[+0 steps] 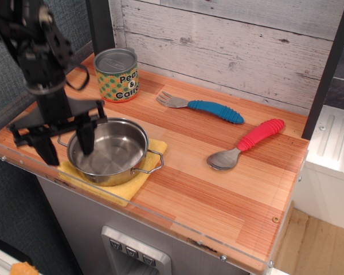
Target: Put the silver pan on the yellow rag.
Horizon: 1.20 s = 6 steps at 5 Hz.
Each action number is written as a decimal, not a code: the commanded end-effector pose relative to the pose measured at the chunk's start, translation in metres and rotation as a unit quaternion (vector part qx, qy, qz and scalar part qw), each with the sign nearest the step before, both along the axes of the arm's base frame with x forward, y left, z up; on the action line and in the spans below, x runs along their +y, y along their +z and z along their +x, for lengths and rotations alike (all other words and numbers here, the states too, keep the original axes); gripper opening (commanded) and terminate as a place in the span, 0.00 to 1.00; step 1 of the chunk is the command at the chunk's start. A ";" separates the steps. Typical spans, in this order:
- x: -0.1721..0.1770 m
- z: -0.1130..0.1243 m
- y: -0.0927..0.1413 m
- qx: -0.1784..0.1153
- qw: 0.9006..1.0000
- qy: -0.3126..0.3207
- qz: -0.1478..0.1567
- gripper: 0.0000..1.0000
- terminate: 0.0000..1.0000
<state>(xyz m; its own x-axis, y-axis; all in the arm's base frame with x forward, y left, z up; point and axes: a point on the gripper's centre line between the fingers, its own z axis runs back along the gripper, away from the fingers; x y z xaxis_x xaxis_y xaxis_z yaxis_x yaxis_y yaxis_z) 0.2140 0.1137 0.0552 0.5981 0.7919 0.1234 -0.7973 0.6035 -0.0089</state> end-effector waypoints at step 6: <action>-0.071 0.103 0.104 -0.041 0.962 -0.258 0.081 1.00 0.00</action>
